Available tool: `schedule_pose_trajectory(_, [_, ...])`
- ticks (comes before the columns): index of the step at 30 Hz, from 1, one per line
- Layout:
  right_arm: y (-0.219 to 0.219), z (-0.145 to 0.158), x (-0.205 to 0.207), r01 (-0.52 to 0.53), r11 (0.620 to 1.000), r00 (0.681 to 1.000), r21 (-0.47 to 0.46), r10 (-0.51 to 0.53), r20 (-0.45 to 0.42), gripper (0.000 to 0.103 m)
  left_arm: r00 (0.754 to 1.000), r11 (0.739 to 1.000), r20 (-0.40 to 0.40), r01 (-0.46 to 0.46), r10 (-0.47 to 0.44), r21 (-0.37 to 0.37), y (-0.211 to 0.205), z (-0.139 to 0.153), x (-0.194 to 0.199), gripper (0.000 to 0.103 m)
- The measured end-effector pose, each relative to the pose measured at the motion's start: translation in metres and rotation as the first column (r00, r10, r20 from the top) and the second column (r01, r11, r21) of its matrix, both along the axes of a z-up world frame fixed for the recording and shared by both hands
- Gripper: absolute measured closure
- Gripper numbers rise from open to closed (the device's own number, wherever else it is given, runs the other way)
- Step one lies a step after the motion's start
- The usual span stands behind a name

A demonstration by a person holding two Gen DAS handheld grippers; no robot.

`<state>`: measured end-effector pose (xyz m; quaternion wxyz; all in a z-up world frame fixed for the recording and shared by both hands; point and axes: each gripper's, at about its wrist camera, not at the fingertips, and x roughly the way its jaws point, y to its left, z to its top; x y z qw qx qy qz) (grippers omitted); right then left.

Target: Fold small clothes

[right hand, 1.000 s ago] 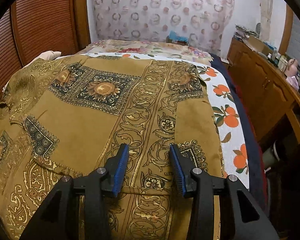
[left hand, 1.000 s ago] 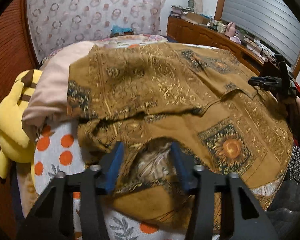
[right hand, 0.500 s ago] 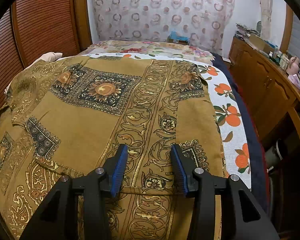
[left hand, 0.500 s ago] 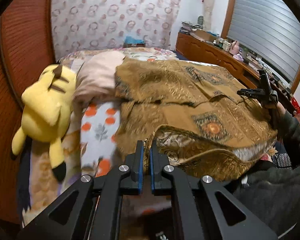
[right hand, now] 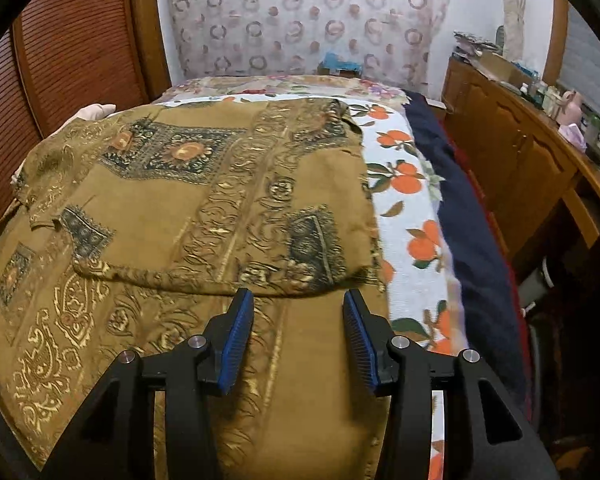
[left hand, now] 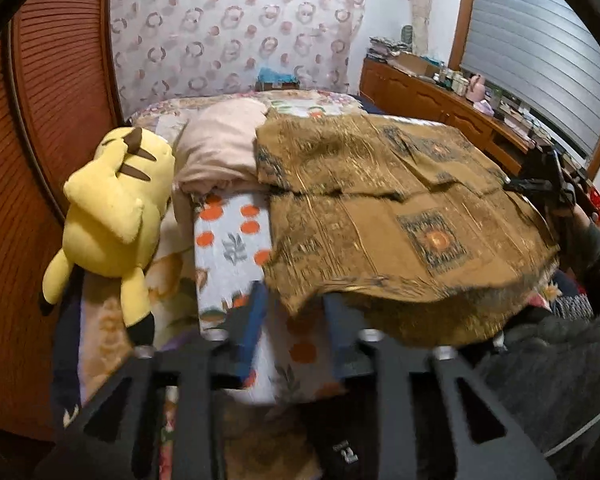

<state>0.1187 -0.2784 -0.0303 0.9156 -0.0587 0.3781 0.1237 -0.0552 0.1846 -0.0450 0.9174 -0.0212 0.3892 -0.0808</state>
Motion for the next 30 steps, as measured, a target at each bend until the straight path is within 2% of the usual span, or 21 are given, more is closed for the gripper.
schedule_pose_trajectory(3, [-0.002, 0.007, 0.003, 0.008, 1.0, 1.0, 0.014, -0.008, 0.015, 0.054, 1.0, 1.0, 0.007, -0.002, 0.002, -0.012, -0.001, 0.001, 0.019, 0.051])
schedule_pose_trajectory(5, [-0.003, 0.012, 0.005, -0.006, 0.999, 1.0, 0.043, 0.005, 0.019, 0.054, 1.0, 1.0, 0.015, -0.006, 0.006, -0.005, -0.004, 0.002, 0.031, 0.035])
schedule_pose_trajectory(8, [-0.003, 0.017, 0.012, -0.006, 0.998, 1.0, 0.054, 0.005, 0.026, 0.054, 0.999, 1.0, 0.036, 0.014, -0.014, -0.019, -0.009, 0.011, 0.043, 0.032])
schedule_pose_trajectory(14, [-0.002, 0.018, 0.024, 0.001, 0.999, 1.0, 0.034, -0.002, 0.02, 0.054, 0.996, 1.0, 0.089, 0.013, -0.015, 0.013, -0.012, 0.033, 0.056, 0.025])
schedule_pose_trajectory(18, [-0.003, 0.015, 0.034, 0.013, 0.999, 1.0, 0.032, -0.014, 0.011, 0.054, 0.995, 1.0, 0.093, 0.018, -0.019, 0.017, -0.012, 0.041, 0.075, 0.025])
schedule_pose_trajectory(24, [-0.005, 0.015, 0.039, 0.013, 1.0, 1.0, 0.024, -0.013, 0.013, 0.054, 0.988, 0.998, 0.138, 0.066, -0.066, 0.003, -0.008, 0.066, 0.066, 0.025])
schedule_pose_trajectory(26, [-0.005, 0.015, 0.038, 0.012, 1.0, 1.0, 0.02, -0.012, 0.016, 0.054, 0.988, 0.993, 0.093, 0.121, -0.121, 0.004, -0.009, 0.067, 0.062, 0.022])
schedule_pose_trajectory(30, [-0.007, 0.017, 0.038, 0.013, 1.0, 1.0, 0.022, -0.013, 0.022, 0.053, 0.989, 0.984, -0.027, 0.149, -0.147, 0.102, -0.013, 0.048, 0.056, 0.022])
